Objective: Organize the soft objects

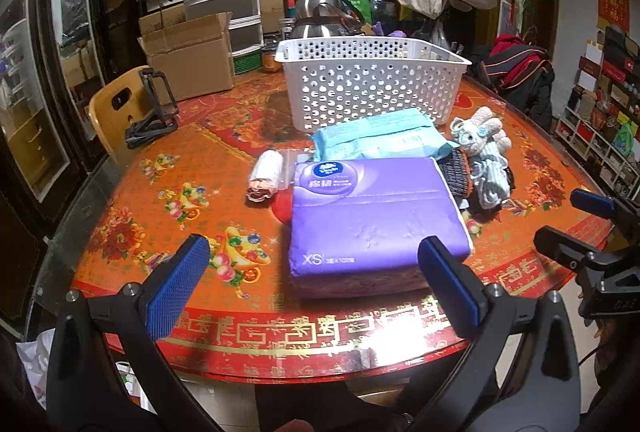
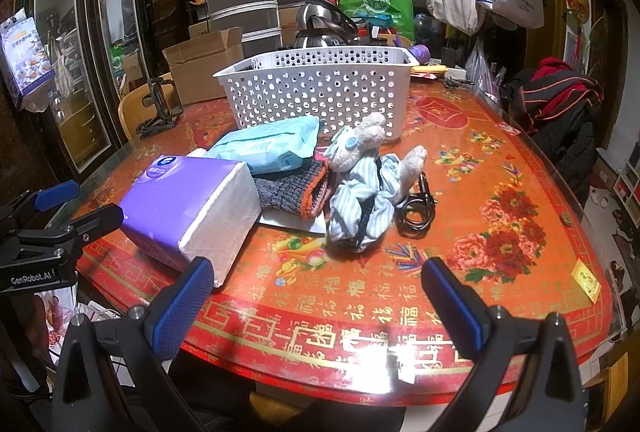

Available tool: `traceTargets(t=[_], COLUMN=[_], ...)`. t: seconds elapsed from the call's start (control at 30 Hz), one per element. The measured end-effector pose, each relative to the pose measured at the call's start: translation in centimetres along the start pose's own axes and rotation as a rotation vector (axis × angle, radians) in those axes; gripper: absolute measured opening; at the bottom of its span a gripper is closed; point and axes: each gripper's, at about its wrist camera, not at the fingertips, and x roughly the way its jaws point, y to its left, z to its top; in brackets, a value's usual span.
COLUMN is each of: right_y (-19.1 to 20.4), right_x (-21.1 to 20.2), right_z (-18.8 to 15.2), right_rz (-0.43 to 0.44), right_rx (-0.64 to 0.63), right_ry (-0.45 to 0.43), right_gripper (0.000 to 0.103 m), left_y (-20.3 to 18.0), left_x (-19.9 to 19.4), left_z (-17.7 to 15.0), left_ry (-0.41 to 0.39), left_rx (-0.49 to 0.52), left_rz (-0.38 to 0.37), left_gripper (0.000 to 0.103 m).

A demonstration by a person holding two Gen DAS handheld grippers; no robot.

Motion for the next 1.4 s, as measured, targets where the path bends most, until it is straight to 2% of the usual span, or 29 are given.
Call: traceTargets(t=[0.13, 0.27, 0.3, 0.4, 0.43, 0.5, 0.67, 0.73, 0.83, 0.97, 1.03, 1.17, 1.4], right_y=[0.0, -1.1, -1.8, -3.8, -4.2, -5.9, -9.7, -10.4, -11.1, -11.7, -11.8, -11.6, -11.3], right_x=[0.0, -0.3, -0.2, 0.5, 1.0, 2.2, 6.0, 7.1, 8.5, 9.7, 10.2, 11.0, 12.0], right_z=[0.0, 0.4, 0.6, 0.8, 0.9, 1.3, 2.4, 2.5, 2.8, 3.3, 3.4, 3.5, 4.0], right_rz=[0.000, 0.019, -0.004, -0.168, -0.189, -0.166, -0.106, -0.114, -0.094, -0.088, -0.079, -0.067, -0.061], right_rx=[-0.003, 0.017, 0.040, 0.027, 0.018, 0.038, 0.135, 0.135, 0.136, 0.119, 0.108, 0.089, 0.070], right_ry=[-0.005, -0.063, -0.080, -0.147, -0.122, -0.075, 0.025, 0.052, 0.079, 0.100, 0.118, 0.146, 0.160], right_gripper=[0.103, 0.103, 0.103, 0.103, 0.103, 0.103, 0.102, 0.082, 0.066, 0.048, 0.033, 0.033, 0.033], left_y=[0.1, 1.2, 1.8, 4.0, 4.8, 6.2, 8.6, 9.3, 10.1, 10.5, 10.9, 11.6, 10.8], left_x=[0.1, 0.0, 0.1, 0.5, 0.8, 1.8, 6.0, 7.5, 9.0, 11.6, 12.7, 14.0, 15.8], left_z=[0.0, 0.3, 0.5, 1.1, 1.3, 1.8, 2.7, 3.1, 3.9, 5.0, 5.2, 5.7, 6.2], left_ry=[0.004, -0.023, -0.027, -0.057, -0.063, -0.052, 0.067, 0.091, 0.098, 0.120, 0.125, 0.120, 0.135], left_rx=[-0.005, -0.035, -0.052, -0.110, -0.121, -0.143, -0.131, -0.128, -0.129, -0.111, -0.126, -0.151, -0.106], left_rz=[-0.011, -0.012, -0.019, -0.033, -0.032, -0.022, 0.020, 0.012, -0.037, -0.037, -0.055, -0.048, -0.062], left_gripper=[0.103, 0.103, 0.103, 0.103, 0.103, 0.103, 0.103, 0.103, 0.103, 0.103, 0.103, 0.102, 0.098])
